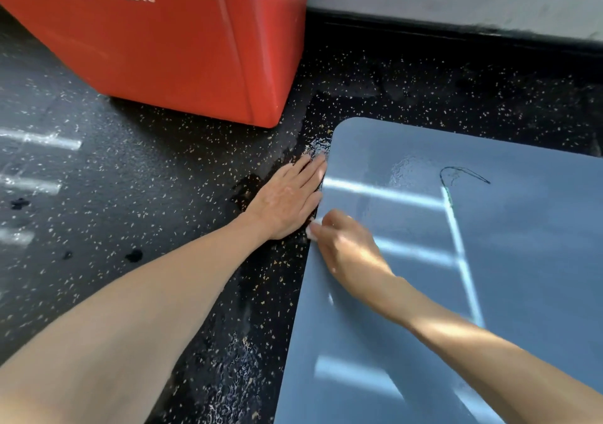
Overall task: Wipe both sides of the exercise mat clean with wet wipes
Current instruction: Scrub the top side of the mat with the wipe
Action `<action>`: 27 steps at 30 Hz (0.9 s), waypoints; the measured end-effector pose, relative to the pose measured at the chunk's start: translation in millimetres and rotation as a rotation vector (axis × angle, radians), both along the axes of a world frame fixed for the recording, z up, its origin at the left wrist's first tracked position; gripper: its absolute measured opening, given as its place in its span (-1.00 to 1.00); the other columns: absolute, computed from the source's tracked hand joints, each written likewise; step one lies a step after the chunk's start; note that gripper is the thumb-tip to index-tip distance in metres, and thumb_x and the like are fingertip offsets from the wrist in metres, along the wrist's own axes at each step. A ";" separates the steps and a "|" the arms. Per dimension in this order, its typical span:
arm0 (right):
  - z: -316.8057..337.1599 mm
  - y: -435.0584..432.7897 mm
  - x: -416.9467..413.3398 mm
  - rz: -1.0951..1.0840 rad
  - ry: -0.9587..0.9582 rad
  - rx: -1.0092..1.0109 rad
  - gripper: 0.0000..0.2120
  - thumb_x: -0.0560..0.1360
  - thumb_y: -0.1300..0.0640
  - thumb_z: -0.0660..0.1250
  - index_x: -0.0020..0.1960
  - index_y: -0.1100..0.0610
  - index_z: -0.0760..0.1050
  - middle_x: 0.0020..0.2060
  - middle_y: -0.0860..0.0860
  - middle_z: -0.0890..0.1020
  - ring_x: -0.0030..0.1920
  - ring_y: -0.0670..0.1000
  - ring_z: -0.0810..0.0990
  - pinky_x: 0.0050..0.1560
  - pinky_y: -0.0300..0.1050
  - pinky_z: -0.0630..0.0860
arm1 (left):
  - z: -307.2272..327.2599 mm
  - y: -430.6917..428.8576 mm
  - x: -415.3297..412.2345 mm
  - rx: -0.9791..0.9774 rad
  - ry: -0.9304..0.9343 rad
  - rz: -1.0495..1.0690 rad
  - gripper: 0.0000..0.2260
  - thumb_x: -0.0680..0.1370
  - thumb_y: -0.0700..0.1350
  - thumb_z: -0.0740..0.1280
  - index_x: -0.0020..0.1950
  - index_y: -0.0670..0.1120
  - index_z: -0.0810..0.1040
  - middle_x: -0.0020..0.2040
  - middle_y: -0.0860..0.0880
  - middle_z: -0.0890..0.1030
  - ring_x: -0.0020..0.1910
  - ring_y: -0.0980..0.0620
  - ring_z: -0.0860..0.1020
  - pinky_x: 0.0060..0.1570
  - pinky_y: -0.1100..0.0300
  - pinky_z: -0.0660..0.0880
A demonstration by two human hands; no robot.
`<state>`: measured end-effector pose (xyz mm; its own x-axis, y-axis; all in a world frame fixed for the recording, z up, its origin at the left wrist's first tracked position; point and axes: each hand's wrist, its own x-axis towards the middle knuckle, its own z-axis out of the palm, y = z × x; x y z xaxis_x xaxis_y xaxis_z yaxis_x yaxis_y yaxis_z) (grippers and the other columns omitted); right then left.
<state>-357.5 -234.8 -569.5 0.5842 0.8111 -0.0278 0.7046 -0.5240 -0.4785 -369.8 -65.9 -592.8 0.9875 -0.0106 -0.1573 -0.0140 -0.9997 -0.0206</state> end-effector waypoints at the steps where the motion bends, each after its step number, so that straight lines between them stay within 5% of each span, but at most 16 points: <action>1: 1.1 -9.6 -16.3 0.047 0.031 0.012 -0.71 0.59 0.17 0.07 0.04 0.28 0.52 -0.09 0.17 0.48 -0.13 0.17 0.45 -0.18 -0.13 0.27 | 1.1 -2.9 -6.7 -0.016 0.018 -0.008 -0.40 0.60 0.08 -0.36 0.61 -0.13 -0.14 0.63 -0.03 -0.12 0.60 -0.02 -0.13 0.52 0.09 -0.12; 3: 8.6 -14.8 -26.9 0.058 0.136 0.005 -0.59 0.55 -0.01 0.00 -0.03 0.28 0.48 -0.16 0.11 0.45 -0.22 0.07 0.36 -0.21 -0.16 0.27 | 1.4 -7.2 -25.9 -0.051 0.021 -0.028 -0.40 0.61 0.09 -0.35 0.61 -0.14 -0.15 0.63 -0.04 -0.13 0.60 -0.02 -0.14 0.52 0.10 -0.15; 8: 10.4 -10.8 -32.6 -0.160 0.170 0.042 -0.80 0.56 0.05 0.18 -0.15 0.16 0.37 -0.30 -0.06 0.41 -0.28 0.00 0.34 -0.29 -0.11 0.26 | -5.4 -15.2 -66.9 -0.062 -0.009 -0.038 -0.45 0.58 0.09 -0.39 0.54 -0.09 -0.25 0.59 -0.01 -0.21 0.60 -0.02 -0.14 0.50 0.12 -0.22; 11: 15.4 -30.8 -71.8 -0.037 0.245 -0.012 -0.76 0.61 0.07 0.10 -0.10 0.19 0.42 -0.21 0.02 0.41 -0.20 0.06 0.32 -0.22 -0.05 0.24 | -2.7 -19.9 -75.6 -0.069 0.006 -0.034 -0.41 0.58 0.10 -0.38 0.58 -0.10 -0.20 0.62 -0.03 -0.14 0.60 -0.03 -0.13 0.51 0.11 -0.19; 15: 15.6 -24.5 -57.0 -0.260 0.281 -0.058 -0.82 0.55 0.03 0.21 -0.10 0.15 0.40 -0.21 0.00 0.46 -0.21 0.06 0.41 -0.32 -0.06 0.24 | 3.5 -32.2 -92.1 -0.075 0.025 0.000 -0.41 0.61 0.08 -0.36 0.60 -0.14 -0.17 0.62 -0.07 -0.16 0.60 -0.05 -0.15 0.51 0.10 -0.19; 20: 15.4 -49.7 -112.8 0.067 0.196 -0.140 -0.81 0.55 0.31 0.19 0.09 0.29 0.54 -0.11 0.20 0.51 -0.17 0.17 0.49 -0.22 -0.11 0.26 | 1.5 -43.9 -116.7 -0.067 0.029 0.017 -0.41 0.60 0.08 -0.37 0.60 -0.14 -0.18 0.62 -0.09 -0.14 0.60 -0.05 -0.13 0.53 0.08 -0.12; 23: 18.4 -42.5 -96.6 -0.045 0.262 -0.076 -0.82 0.54 0.33 0.21 0.07 0.31 0.55 -0.13 0.23 0.52 -0.20 0.19 0.52 -0.24 -0.09 0.29 | 1.5 -46.6 -122.7 -0.063 0.041 0.019 -0.39 0.59 0.08 -0.37 0.60 -0.16 -0.16 0.62 -0.10 -0.12 0.60 -0.06 -0.12 0.53 0.07 -0.11; 27: 18.4 -42.9 -120.2 -0.227 0.397 -0.020 -0.81 0.58 0.07 0.21 -0.11 0.18 0.42 -0.20 0.09 0.47 -0.25 0.08 0.40 -0.23 -0.05 0.31 | 4.9 -48.8 -128.5 -0.074 0.061 0.017 -0.38 0.59 0.09 -0.38 0.60 -0.16 -0.18 0.62 -0.08 -0.15 0.60 -0.04 -0.15 0.54 0.07 -0.11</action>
